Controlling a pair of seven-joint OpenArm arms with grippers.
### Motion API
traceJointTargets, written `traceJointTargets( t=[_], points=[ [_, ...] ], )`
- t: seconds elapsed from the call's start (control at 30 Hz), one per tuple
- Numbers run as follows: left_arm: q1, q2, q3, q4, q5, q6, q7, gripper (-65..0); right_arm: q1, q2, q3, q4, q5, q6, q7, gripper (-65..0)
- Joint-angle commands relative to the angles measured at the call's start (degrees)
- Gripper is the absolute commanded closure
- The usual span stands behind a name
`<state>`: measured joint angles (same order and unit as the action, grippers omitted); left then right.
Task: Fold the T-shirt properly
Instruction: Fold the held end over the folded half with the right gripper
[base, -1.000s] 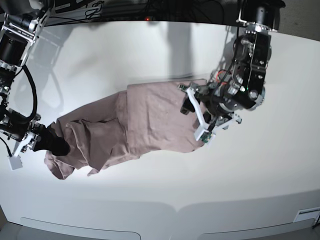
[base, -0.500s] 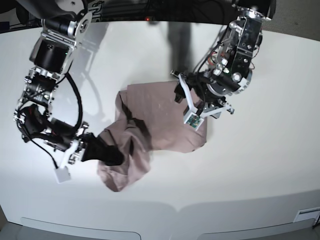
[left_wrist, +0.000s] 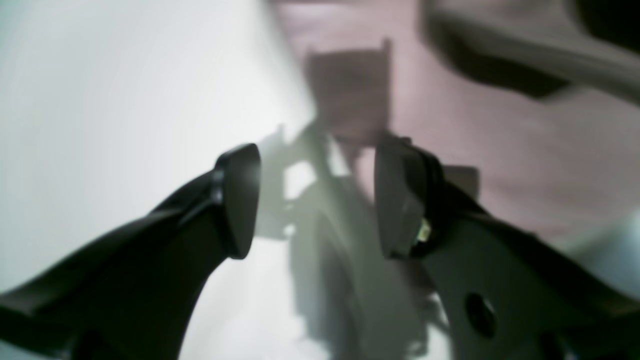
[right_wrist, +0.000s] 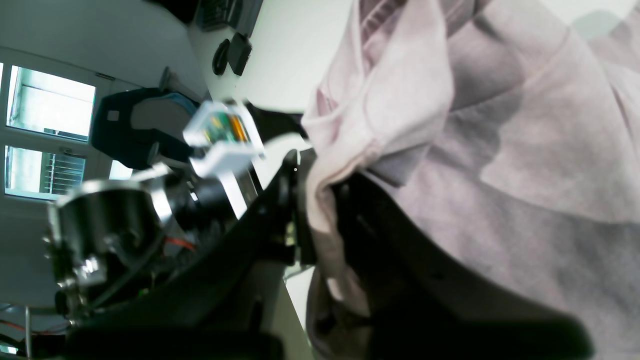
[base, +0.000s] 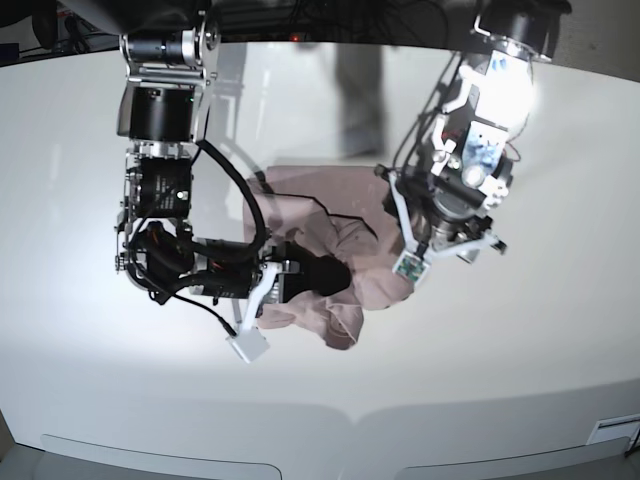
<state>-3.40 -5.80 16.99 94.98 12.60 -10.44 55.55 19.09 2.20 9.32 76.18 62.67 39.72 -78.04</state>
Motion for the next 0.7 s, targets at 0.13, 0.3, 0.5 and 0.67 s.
traceJointTargets(
  t=[0.13,0.3,0.5,0.67],
  points=[
    [-4.50,-3.54,-0.09,4.22,4.20,2.95,0.90,-35.9,1.68,-2.54,-0.09,0.94,-0.52,0.28,2.08,0.0],
    [-8.35,-7.82,-0.11,9.46,8.90,8.83,3.63,-35.9,1.55,-6.36,-0.09,0.94,-7.48,0.28,6.49,0.0],
    [-9.11,-12.11,-0.13,11.19,11.39,12.61,3.61,-35.9,1.51,-8.35,-3.30,0.94,-11.23,0.28,6.14,-21.8],
    [-9.14,-13.60,-0.13,11.19,11.39,12.61,3.50,-35.9,1.51,-8.37,-10.27,0.94,-15.08,0.28,5.77,-22.1]
  ],
)
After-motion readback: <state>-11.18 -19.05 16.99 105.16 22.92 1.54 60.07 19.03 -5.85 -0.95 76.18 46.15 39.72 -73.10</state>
